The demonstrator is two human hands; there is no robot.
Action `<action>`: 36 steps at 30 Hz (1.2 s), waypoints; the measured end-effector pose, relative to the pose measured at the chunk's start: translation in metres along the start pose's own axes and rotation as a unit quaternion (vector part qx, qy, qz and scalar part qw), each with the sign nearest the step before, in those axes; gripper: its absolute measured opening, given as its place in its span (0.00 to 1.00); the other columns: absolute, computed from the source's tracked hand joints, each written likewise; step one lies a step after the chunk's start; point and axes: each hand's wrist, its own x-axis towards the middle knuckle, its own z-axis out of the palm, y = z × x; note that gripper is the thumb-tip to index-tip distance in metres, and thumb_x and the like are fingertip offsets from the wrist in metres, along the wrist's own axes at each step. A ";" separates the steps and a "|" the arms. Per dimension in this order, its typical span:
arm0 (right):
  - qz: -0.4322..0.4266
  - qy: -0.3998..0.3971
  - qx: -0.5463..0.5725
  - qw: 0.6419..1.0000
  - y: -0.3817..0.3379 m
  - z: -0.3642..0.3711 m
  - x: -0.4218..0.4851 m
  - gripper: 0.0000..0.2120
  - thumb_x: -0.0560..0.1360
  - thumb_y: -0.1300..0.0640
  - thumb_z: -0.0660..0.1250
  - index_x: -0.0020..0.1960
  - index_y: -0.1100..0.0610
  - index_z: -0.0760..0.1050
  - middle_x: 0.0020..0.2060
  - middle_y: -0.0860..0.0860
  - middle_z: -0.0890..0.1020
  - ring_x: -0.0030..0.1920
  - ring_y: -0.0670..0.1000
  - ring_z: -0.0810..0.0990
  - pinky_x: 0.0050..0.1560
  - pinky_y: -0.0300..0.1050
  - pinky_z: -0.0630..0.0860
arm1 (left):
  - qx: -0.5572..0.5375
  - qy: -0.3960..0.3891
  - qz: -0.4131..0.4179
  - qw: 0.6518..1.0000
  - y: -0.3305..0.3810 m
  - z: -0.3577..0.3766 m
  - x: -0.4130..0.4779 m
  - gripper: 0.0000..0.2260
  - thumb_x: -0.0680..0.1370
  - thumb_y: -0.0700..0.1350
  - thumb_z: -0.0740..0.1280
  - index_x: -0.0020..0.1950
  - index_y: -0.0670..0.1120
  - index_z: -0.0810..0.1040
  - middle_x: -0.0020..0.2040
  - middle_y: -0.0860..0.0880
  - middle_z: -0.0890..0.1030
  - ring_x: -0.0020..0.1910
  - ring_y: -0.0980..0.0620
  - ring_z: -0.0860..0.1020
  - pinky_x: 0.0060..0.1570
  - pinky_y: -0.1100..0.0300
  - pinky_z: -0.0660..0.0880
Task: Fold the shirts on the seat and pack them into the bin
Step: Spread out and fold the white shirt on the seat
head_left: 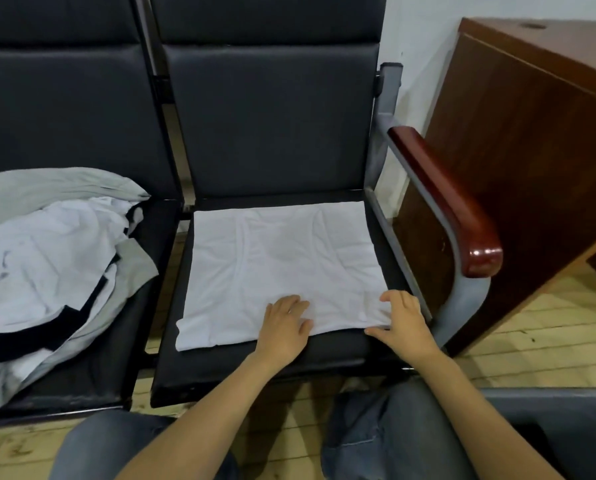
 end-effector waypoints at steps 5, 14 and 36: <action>-0.028 0.054 0.000 0.998 0.002 -0.002 0.002 0.04 0.76 0.60 0.67 0.48 0.59 0.74 0.48 0.53 0.73 0.52 0.54 0.72 0.49 0.41 0.68 | -0.008 0.004 -0.007 1.000 0.000 0.006 0.003 0.20 0.82 0.49 0.57 0.74 0.48 0.64 0.75 0.49 0.61 0.74 0.51 0.58 0.74 0.52 0.50; 0.058 0.014 0.132 0.989 0.008 -0.006 -0.004 0.05 0.78 0.56 0.65 0.44 0.54 0.73 0.41 0.51 0.79 0.44 0.52 0.77 0.47 0.44 0.73 | 0.011 0.011 0.003 1.000 -0.002 0.009 0.002 0.20 0.82 0.49 0.55 0.74 0.49 0.63 0.75 0.49 0.61 0.74 0.51 0.58 0.73 0.50 0.50; 0.014 0.124 0.008 0.992 -0.002 -0.007 -0.002 0.08 0.77 0.62 0.63 0.56 0.61 0.73 0.54 0.57 0.75 0.57 0.56 0.72 0.54 0.45 0.70 | -0.034 -0.015 0.003 0.999 -0.005 0.001 -0.003 0.20 0.83 0.49 0.55 0.74 0.48 0.63 0.76 0.49 0.58 0.75 0.50 0.55 0.75 0.55 0.48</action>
